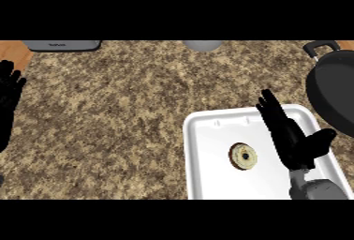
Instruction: Pick the cupcake from the tray and place it in the pot
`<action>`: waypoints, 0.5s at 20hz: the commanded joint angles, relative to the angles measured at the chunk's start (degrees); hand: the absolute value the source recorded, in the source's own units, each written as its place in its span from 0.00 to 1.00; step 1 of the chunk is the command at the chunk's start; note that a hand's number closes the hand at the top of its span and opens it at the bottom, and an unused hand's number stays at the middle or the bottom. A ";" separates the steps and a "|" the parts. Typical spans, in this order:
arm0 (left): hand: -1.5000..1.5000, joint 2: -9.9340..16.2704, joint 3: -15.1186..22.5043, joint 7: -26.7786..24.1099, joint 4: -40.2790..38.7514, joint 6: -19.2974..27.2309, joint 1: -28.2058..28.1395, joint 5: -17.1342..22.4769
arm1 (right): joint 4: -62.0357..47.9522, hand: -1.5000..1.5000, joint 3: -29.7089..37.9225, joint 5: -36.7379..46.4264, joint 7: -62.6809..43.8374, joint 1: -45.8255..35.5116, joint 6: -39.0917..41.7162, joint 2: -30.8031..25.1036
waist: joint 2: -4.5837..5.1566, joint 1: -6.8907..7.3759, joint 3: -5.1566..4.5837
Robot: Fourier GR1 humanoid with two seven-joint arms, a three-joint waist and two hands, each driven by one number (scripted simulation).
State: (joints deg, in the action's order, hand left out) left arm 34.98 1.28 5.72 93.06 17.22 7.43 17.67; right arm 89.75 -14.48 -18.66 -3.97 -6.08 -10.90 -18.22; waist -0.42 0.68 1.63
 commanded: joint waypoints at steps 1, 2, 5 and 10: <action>0.50 0.17 -0.37 2.36 4.59 0.40 -1.64 -0.79 | -4.76 1.00 1.30 -0.98 5.87 -3.09 5.57 1.03 | 0.40 0.21 -1.55; 0.50 -1.42 0.33 1.14 0.08 0.27 2.17 -0.40 | -5.01 1.00 4.46 -4.69 5.04 -8.58 12.06 -3.46 | 0.75 0.02 -1.53; 0.50 -3.78 0.93 0.73 0.99 -0.56 2.67 2.12 | -8.34 1.00 4.35 -3.70 11.66 -16.77 20.76 -6.72 | 1.52 2.78 -1.40; 0.50 -8.37 4.15 2.35 -1.18 1.32 5.59 1.54 | -20.31 0.00 2.14 11.80 31.86 -17.66 21.27 -10.89 | 1.78 1.42 -1.37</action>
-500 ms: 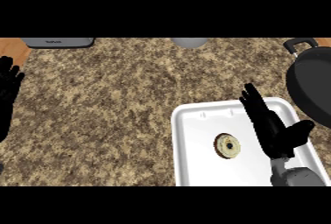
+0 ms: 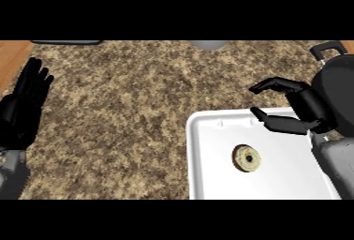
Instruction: Pick the cupcake from the tray and place it in the pot
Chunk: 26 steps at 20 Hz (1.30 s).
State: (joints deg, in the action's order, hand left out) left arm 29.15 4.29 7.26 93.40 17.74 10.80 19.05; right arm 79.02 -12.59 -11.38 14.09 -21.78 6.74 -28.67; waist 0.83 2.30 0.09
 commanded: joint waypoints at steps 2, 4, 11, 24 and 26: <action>0.50 -5.54 4.31 0.11 -1.44 2.15 1.79 -1.69 | -13.60 0.00 1.61 2.86 22.64 -1.21 7.16 -0.05 | 0.41 -0.64 0.20; 0.50 -5.23 3.62 0.20 -0.16 2.58 -0.36 -2.11 | -17.73 0.00 2.32 3.40 29.03 -2.79 10.98 -0.76 | -0.19 -0.47 0.09; 0.50 -5.28 0.27 -0.49 -2.97 0.01 0.13 -0.87 | -20.32 0.00 0.86 8.91 30.75 -10.29 21.65 -8.66 | -0.74 -1.58 -0.09; 0.50 -4.08 -1.24 3.64 -1.60 0.49 1.16 -1.42 | 1.70 0.00 -18.18 25.23 5.99 -13.78 27.81 -11.97 | -1.22 -2.61 -0.19; 0.50 -5.99 0.57 2.15 0.23 1.29 -2.12 -3.35 | 5.01 0.00 -18.25 26.39 3.70 -10.98 28.11 -11.74 | -1.12 -2.49 -0.14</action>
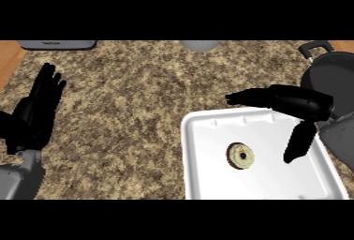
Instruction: Pick the cupcake from the tray and place it in the pot
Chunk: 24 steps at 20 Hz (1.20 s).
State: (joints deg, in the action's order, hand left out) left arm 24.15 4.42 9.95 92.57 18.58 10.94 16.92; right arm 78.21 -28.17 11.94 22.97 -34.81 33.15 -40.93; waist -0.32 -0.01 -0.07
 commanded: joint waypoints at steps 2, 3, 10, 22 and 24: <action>0.50 0.83 -2.99 0.50 -1.40 -2.67 1.48 0.90 | 8.79 0.00 -1.98 3.73 -7.92 4.11 2.96 1.01 | 0.14 -0.40 0.04; 0.50 -0.99 -1.93 -0.43 -1.84 -2.08 0.51 -0.33 | 6.87 0.00 -1.97 6.14 -5.81 5.15 2.64 1.36 | 0.25 -0.15 0.06; 0.50 -3.58 -2.50 -0.48 -0.15 -3.37 -1.02 -3.72 | 13.57 0.00 3.04 9.03 -10.02 10.03 8.77 4.58 | 0.25 -0.06 0.06; 0.50 -6.84 -3.65 2.01 2.66 -4.57 -1.74 -6.78 | 15.19 0.00 3.11 23.39 -10.90 18.62 4.44 10.86 | 0.26 0.00 0.07; 0.50 -7.06 -4.31 3.58 -0.25 -4.25 2.59 -7.06 | 4.76 0.00 3.99 25.15 -6.62 11.30 3.69 13.90 | 0.40 0.26 0.09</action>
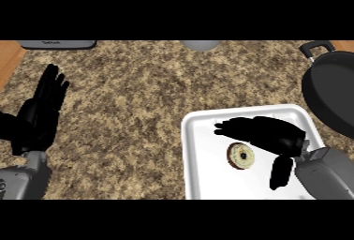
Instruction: Pick the cupcake from the tray and place it in the pot
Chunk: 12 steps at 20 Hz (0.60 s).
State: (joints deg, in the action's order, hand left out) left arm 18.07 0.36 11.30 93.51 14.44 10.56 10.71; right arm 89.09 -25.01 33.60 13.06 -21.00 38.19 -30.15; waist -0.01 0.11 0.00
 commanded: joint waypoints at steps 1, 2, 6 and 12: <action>0.50 -1.36 -0.95 -1.61 -1.05 -2.20 -0.13 -0.95 | 5.70 0.00 2.50 1.82 0.21 4.09 3.03 -0.06 | -0.04 -0.24 -0.01; 0.50 1.19 -3.51 1.64 0.96 -2.81 0.87 0.69 | -3.10 0.00 -0.55 5.38 2.85 0.68 -0.32 3.30 | 0.03 0.16 0.01; 0.50 -2.45 -1.81 -2.99 -0.71 -3.21 -3.03 -1.79 | -4.64 0.00 -0.49 10.10 2.09 2.45 -3.55 6.87 | 0.01 0.08 0.00; 0.50 -1.48 -4.50 1.29 -1.51 -4.98 2.65 -1.85 | -11.57 0.00 0.56 15.66 3.79 0.73 -4.91 10.74 | 0.04 0.03 0.00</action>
State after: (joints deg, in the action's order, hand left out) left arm 16.38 -2.78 12.85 93.21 11.38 12.09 8.57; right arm 80.36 -23.42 45.48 17.54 -20.82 35.42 -22.99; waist 0.01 0.15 0.00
